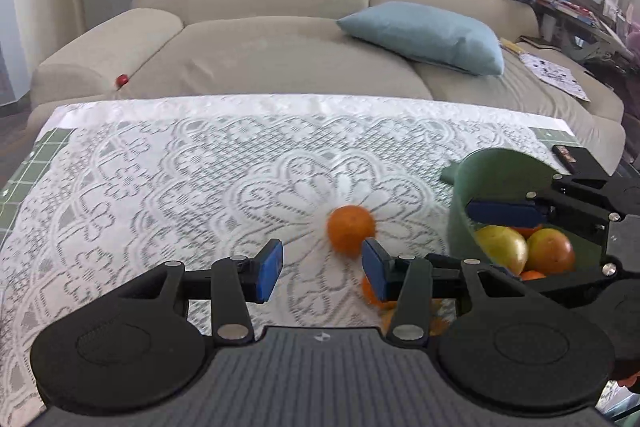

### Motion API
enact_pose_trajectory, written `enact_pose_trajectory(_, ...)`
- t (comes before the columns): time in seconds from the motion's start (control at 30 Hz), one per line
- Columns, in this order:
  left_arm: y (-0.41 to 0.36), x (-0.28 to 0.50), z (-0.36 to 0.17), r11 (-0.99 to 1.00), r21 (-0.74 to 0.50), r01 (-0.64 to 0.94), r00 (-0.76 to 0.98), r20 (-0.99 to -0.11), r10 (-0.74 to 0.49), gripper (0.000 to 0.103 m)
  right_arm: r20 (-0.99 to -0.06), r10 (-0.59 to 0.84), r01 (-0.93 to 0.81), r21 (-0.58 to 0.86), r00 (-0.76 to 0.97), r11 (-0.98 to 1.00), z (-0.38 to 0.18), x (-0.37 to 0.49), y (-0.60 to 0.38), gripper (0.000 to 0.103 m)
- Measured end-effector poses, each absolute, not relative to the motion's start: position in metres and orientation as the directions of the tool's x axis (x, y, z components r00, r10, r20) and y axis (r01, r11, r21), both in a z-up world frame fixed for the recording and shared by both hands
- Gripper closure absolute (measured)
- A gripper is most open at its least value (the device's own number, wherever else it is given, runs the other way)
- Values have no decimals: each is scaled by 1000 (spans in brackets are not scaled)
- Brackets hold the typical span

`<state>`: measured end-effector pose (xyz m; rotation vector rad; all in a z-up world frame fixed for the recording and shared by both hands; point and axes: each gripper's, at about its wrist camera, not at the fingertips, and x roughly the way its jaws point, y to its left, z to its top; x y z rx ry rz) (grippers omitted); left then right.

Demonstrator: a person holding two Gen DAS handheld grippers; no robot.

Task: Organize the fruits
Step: 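Withdraw the left tool from the colander while the right tool moves to the remaining oranges, then grasp an orange with the right tool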

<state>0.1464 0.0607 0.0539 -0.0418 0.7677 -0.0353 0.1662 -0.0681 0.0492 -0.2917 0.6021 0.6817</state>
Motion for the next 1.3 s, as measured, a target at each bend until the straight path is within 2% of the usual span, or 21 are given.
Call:
enact_pose_trajectory(0.1, 66, 143, 50, 999, -37, 0, 701, -712, -26, 49, -642, 479, -685, -101, 598, 721, 42, 163, -52, 56)
enact_pose_trajectory(0.2, 71, 140, 45, 1000, -20, -3, 682, -731, -13, 49, -690, 421, -692, -160, 589, 704, 32, 164, -34, 63)
enact_pose_trajectory(0.5, 74, 132, 32, 1000, 21, 11, 646, -763, 9, 49, -760, 320, -681, -211, 565, 701, 11, 178, -11, 64)
enact_pose_trajectory(1.07, 75, 136, 29, 1000, 23, -6, 632, -775, 21, 49, -777, 260, -670, -263, 574, 694, -2, 189, 3, 64)
enact_pose_trajectory(1.3, 76, 139, 27, 1000, 30, -8, 628, -778, 28, 49, -770, 276, -672, -252, 575, 696, 0, 192, -1, 68)
